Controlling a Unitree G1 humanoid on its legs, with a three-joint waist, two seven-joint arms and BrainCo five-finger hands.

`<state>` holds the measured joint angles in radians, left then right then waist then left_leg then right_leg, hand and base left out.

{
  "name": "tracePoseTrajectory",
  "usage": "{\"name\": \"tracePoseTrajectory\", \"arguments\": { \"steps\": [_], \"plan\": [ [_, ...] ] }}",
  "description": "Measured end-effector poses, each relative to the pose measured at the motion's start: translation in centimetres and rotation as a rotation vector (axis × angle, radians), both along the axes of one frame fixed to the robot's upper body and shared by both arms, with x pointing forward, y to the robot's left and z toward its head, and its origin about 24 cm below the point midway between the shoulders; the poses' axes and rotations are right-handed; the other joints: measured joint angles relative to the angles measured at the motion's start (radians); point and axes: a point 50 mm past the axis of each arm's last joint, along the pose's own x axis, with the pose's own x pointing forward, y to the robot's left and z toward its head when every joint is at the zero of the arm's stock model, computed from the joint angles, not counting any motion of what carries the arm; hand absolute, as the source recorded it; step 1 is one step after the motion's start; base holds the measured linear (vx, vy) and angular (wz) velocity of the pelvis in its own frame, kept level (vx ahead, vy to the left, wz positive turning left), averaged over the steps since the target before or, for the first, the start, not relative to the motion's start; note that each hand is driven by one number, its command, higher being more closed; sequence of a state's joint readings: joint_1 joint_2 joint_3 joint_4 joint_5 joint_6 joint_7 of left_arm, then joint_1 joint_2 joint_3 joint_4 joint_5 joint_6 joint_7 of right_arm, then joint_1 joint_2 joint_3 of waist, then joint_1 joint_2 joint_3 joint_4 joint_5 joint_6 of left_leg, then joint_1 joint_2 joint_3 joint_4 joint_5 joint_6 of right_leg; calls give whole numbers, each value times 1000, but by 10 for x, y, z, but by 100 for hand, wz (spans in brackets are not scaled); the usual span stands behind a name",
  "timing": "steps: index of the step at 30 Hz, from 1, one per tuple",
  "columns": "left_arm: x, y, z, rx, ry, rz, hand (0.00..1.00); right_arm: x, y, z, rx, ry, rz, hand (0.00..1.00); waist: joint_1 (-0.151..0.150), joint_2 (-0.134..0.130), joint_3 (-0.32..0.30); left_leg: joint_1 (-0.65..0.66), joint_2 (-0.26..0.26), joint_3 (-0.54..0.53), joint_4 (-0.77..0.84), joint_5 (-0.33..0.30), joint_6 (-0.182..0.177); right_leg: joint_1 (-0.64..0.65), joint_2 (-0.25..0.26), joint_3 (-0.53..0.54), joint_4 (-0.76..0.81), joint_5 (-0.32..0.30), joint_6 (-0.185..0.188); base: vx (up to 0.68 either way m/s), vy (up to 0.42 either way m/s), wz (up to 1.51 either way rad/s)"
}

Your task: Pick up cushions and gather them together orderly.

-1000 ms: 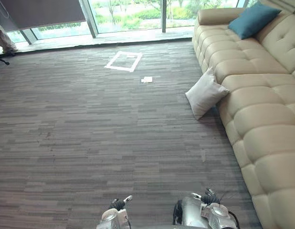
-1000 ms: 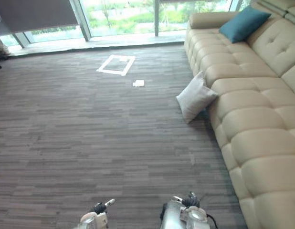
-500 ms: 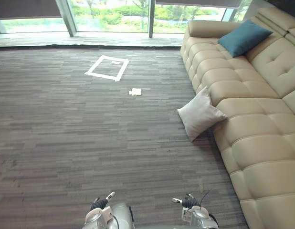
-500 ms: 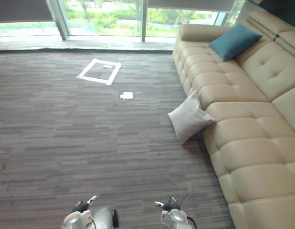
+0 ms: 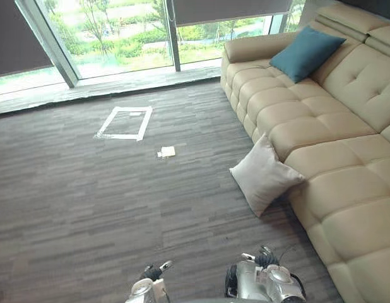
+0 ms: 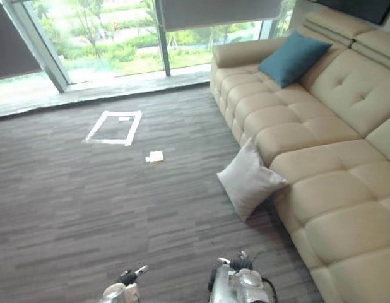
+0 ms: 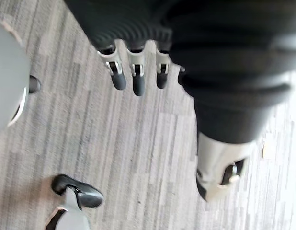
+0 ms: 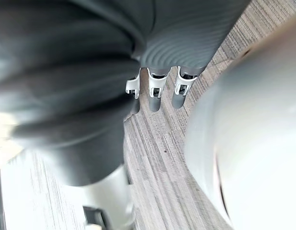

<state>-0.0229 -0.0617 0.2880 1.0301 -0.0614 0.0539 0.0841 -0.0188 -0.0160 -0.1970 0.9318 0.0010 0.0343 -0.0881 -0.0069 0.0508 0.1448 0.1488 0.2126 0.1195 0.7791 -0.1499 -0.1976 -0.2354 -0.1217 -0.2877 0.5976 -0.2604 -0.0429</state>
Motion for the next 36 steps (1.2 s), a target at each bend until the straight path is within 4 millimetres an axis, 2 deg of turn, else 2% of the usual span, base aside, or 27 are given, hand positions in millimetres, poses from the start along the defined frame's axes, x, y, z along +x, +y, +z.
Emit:
{"name": "tracePoseTrajectory", "arguments": {
  "steps": [1,2,3,4,6,8,9,10,11,12,15,16,17,18,19,21,23,24,25,26,28,29,32,33,34,35,36],
  "plan": [
    [-2,2,0,2,0,10,0,0,1,0,4,5,0,0,8,0,5,-87,45,2,177,46,-27,61,26,-1,-44,-16,-6,451,-47,-18],
    [0,5,1,11,-12,15,0,-2,5,-2,14,13,-1,0,10,0,11,-158,76,38,274,7,25,130,41,3,-93,-27,-16,437,-14,-22],
    [1,7,2,18,-20,17,0,-2,8,-3,20,18,1,0,10,-6,13,-190,79,60,281,-19,46,164,43,13,-118,-32,-13,410,15,-34],
    [4,10,4,26,-39,23,0,-4,11,-5,31,35,5,0,13,-17,17,-258,80,119,230,-67,88,229,44,38,-183,-32,-6,299,25,-33],
    [4,11,5,28,-51,36,0,-6,14,-6,39,44,-3,0,29,-18,17,-302,86,184,83,-97,120,273,42,75,-225,-29,12,373,103,-69],
    [5,15,6,30,-61,69,0,-6,19,-6,52,47,-12,0,41,-19,18,-346,63,185,-154,-94,127,302,32,135,-238,-49,44,507,290,-92],
    [4,18,7,33,-66,86,0,-7,22,-7,59,50,-13,0,46,-19,18,-367,35,133,-273,-73,128,315,22,172,-237,-71,68,459,333,-93],
    [4,19,7,31,-68,98,0,-9,23,-8,61,60,-9,0,55,-22,17,-364,8,87,-325,7,97,326,14,209,-235,-92,98,461,378,-113],
    [1,24,6,42,-61,112,0,-13,28,-11,69,77,-2,0,65,-32,4,-343,-23,107,-321,-5,89,338,-8,261,-244,-97,114,478,339,-81],
    [-2,30,5,56,-51,118,0,-13,35,-11,85,78,10,0,49,-70,-22,-343,-38,130,-308,-40,107,342,-24,283,-274,-72,105,476,322,-61],
    [0,34,6,65,-50,128,0,-17,38,-12,90,89,20,0,67,-89,-32,-310,-49,185,-268,-88,143,333,-51,353,-258,-11,113,437,307,-59],
    [-4,34,4,66,-29,121,0,-16,38,-12,88,86,26,0,68,-88,-32,-249,-72,207,-305,-94,153,288,-72,365,-138,30,151,400,223,-74],
    [-6,33,3,63,-17,116,0,-15,38,-11,86,81,27,0,68,-81,-28,-210,-79,219,-331,-100,163,236,-77,368,-23,67,165,445,218,-87],
    [-8,31,1,56,-1,112,0,-14,37,-11,82,80,39,0,65,-67,-18,-141,-86,242,-378,-108,176,140,-86,363,179,135,199,346,125,-73],
    [-8,29,0,54,9,100,0,-6,37,-7,77,47,42,0,57,-54,-7,-69,-93,261,-424,-112,182,60,-103,318,338,124,185,339,112,-57],
    [-9,25,-1,55,14,69,0,-4,35,-5,72,27,41,0,53,-48,-4,23,-94,299,-491,-112,182,-14,-122,209,401,103,150,320,72,-39],
    [-10,24,-1,63,20,33,0,2,34,-3,66,1,43,0,53,-51,-2,115,-96,346,-571,-111,181,-62,-154,-2,285,69,84,343,25,-28],
    [-11,24,-1,66,21,28,0,2,34,-2,64,0,42,0,53,-55,-2,137,-98,356,-591,-111,181,-67,-159,-75,209,81,69,346,-45,-23],
    [-13,27,-1,75,24,29,0,1,34,-3,67,7,42,0,53,-74,-10,158,-121,366,-607,-110,178,-68,-152,-158,60,168,31,388,-92,-40],
    [-13,30,-1,81,21,33,0,-2,34,-5,67,18,42,0,57,-89,-14,177,-146,362,-615,-109,172,-52,-141,-199,-25,178,-68,422,-97,-84],
    [-21,17,-5,47,55,16,0,-1,23,-4,45,15,37,0,58,-24,-16,174,-113,355,-592,-103,162,-37,-66,-166,-99,158,-80,397,-91,-107],
    [-18,11,-5,37,49,-8,0,2,17,-2,36,2,17,0,48,-10,-10,164,-106,345,-564,-90,141,-34,-45,-153,-119,148,-80,324,-82,-70],
    [-6,2,-2,22,22,-37,0,-6,8,-4,35,20,-33,0,37,-8,-4,132,-61,256,-372,-54,85,57,-16,-159,-151,93,-49,267,-101,-3],
    [-2,0,-1,18,7,-39,0,-10,8,-6,34,29,-37,0,31,-15,-6,69,-25,210,-201,-18,50,89,-3,-162,-168,72,-36,153,-125,15],
    [1,-1,0,17,-4,-42,0,-12,8,-6,33,34,-35,0,34,-14,-7,-6,9,171,-45,55,22,113,7,-158,-187,60,-27,127,-64,-21],
    [2,1,1,20,-11,-36,0,-12,9,-7,35,37,-30,0,43,-17,-2,-92,46,145,114,93,10,137,27,-140,-214,56,-27,167,-26,-50],
    [4,2,2,23,-17,-33,0,-11,10,-6,34,35,-33,0,44,-11,-1,-156,66,140,181,35,32,149,38,-126,-228,49,-36,160,32,-61]
  ]
}}
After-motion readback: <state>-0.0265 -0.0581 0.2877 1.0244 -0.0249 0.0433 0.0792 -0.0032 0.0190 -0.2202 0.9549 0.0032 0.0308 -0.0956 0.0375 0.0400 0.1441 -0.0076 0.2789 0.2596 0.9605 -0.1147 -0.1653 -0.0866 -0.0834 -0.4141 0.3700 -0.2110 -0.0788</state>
